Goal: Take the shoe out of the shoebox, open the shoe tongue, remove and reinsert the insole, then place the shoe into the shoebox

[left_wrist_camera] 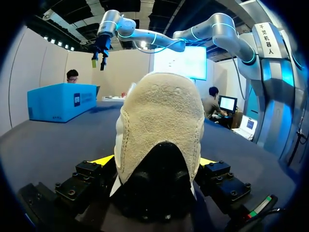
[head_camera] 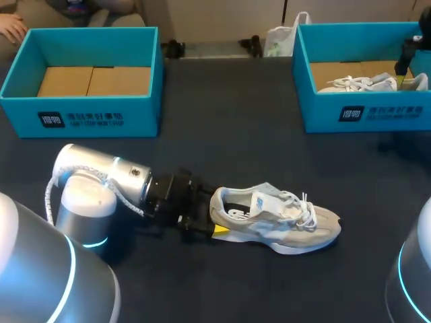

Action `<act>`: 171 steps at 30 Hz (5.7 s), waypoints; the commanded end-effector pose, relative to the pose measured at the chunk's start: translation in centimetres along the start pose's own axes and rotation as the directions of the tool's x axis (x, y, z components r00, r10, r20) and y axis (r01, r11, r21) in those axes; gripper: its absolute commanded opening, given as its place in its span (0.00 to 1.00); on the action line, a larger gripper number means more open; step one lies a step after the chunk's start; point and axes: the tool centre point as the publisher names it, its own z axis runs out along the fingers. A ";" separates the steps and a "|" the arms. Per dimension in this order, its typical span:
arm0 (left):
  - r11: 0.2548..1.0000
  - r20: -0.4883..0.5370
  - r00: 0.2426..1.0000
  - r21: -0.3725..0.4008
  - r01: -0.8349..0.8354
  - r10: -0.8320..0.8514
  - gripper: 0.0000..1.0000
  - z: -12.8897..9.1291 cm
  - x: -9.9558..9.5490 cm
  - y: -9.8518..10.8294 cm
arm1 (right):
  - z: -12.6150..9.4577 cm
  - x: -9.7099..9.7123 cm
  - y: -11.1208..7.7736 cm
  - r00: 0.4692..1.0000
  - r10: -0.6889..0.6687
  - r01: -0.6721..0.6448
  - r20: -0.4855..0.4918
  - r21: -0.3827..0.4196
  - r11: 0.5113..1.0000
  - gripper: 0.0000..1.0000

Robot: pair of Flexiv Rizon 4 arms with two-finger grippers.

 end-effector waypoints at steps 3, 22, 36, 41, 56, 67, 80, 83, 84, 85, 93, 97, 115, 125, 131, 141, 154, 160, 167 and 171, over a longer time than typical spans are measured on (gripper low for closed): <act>1.000 -0.001 1.000 0.000 -0.003 0.003 1.00 1.2 0.0 0.1 | 0.0 0.0 -0.1 1.000 0.000 0.000 0.000 -0.002 1.000 1.00; 1.000 0.032 0.999 0.016 0.000 0.000 0.00 1.8 -0.1 0.3 | 0.0 0.0 -0.1 1.000 0.000 0.000 0.000 -0.002 1.000 1.00; 1.000 0.100 0.995 0.021 0.004 -0.006 0.00 0.2 -0.6 0.1 | 0.0 0.0 -0.1 1.000 0.000 0.000 0.000 -0.002 1.000 1.00; 0.999 0.083 0.996 0.030 0.028 -0.030 0.00 0.2 -0.8 0.1 | 0.0 0.0 -0.1 1.000 0.000 0.000 0.000 -0.002 1.000 1.00; 0.999 0.083 0.996 0.030 0.028 -0.030 0.00 0.2 -0.8 0.1 | 0.0 0.0 -0.1 1.000 0.000 0.000 0.000 -0.002 1.000 1.00; 0.999 0.083 0.996 0.030 0.028 -0.030 0.00 0.2 -0.8 0.1 | 1.0 7.8 -8.5 0.997 0.079 -0.079 0.001 -0.016 0.997 1.00; 0.999 0.083 0.996 0.030 0.028 -0.030 0.00 0.2 -0.8 0.1 | 1.1 11.8 -13.2 0.994 0.109 -0.110 -0.012 -0.023 0.994 1.00; 0.999 0.083 0.996 0.030 0.028 -0.030 0.00 0.2 -0.8 0.1 | 1.1 11.8 -13.2 0.994 0.109 -0.110 -0.012 -0.023 0.994 1.00; 0.999 0.083 0.996 0.030 0.028 -0.030 0.00 0.2 -0.8 0.1 | 1.1 11.8 -13.2 0.994 0.109 -0.110 -0.012 -0.023 0.994 1.00; 0.999 0.083 0.996 0.030 0.028 -0.030 0.00 0.2 -0.8 0.1 | 1.1 11.8 -13.2 0.994 0.109 -0.110 -0.012 -0.023 0.994 1.00; 0.999 0.083 0.996 0.030 0.028 -0.030 0.00 0.2 -0.8 0.1 | 2.6 19.7 -17.7 0.996 0.086 -0.084 0.018 -0.081 0.993 1.00; 0.999 0.083 0.996 0.030 0.028 -0.030 0.00 0.2 -0.8 0.1 | 3.9 23.3 -20.8 0.997 0.081 -0.082 -0.017 -0.075 0.994 1.00; 0.999 0.083 0.996 0.030 0.028 -0.030 0.00 0.2 -0.8 0.1 | 4.8 25.8 -22.9 0.989 0.144 -0.145 -0.044 -0.027 0.989 1.00; 0.999 0.083 0.996 0.030 0.028 -0.030 0.00 0.2 -0.8 0.1 | 6.2 34.4 -25.9 0.970 0.106 -0.073 0.217 -0.154 0.985 1.00; 0.999 0.083 0.996 0.030 0.028 -0.030 0.00 0.2 -0.8 0.1 | 6.6 35.3 -26.2 0.963 0.131 -0.095 0.234 -0.159 0.983 1.00; 0.999 0.083 0.996 0.030 0.028 -0.030 0.00 0.2 -0.8 0.1 | 8.4 36.5 -26.8 0.934 0.200 -0.146 0.295 -0.196 0.970 1.00; 0.999 0.083 0.996 0.030 0.028 -0.030 0.00 0.2 -0.8 0.1 | 11.7 37.5 -26.6 0.932 0.143 -0.087 0.334 -0.177 0.980 1.00; 0.999 0.083 0.996 0.030 0.028 -0.030 0.00 0.2 -0.8 0.1 | 12.6 37.4 -26.4 0.923 0.127 -0.065 0.364 -0.177 0.982 1.00; 0.999 0.083 0.996 0.030 0.028 -0.030 0.00 0.2 -0.8 0.1 | 13.4 36.2 -25.9 0.928 0.118 -0.055 0.354 -0.185 0.981 1.00; 0.999 0.083 0.996 0.030 0.028 -0.030 0.00 0.2 -0.8 0.1 | 13.4 35.4 -26.0 0.934 0.127 -0.063 0.334 -0.196 0.979 1.00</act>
